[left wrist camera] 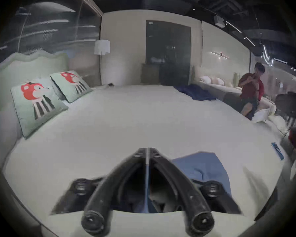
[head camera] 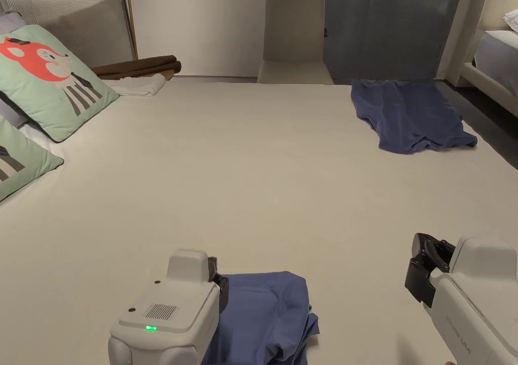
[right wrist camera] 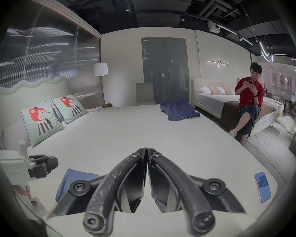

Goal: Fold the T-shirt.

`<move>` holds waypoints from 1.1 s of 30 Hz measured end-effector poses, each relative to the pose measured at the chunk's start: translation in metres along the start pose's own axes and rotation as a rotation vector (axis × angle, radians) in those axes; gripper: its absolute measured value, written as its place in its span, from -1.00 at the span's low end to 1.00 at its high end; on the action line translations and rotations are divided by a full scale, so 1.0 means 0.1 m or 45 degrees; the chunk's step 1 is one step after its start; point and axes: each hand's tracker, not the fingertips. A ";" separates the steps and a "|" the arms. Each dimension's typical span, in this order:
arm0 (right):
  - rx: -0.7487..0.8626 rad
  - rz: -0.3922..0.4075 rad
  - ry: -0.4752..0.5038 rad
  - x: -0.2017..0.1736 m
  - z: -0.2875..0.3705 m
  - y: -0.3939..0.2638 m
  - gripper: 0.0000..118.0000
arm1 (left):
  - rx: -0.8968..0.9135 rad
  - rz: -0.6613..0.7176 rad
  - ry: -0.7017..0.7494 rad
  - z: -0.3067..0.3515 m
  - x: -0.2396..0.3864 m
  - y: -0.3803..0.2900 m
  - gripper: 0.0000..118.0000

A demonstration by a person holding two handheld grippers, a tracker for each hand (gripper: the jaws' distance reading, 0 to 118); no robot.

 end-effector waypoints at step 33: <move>0.048 -0.022 -0.047 0.13 0.10 0.05 -1.00 | -0.001 -0.037 -0.276 -0.14 0.81 0.16 -1.00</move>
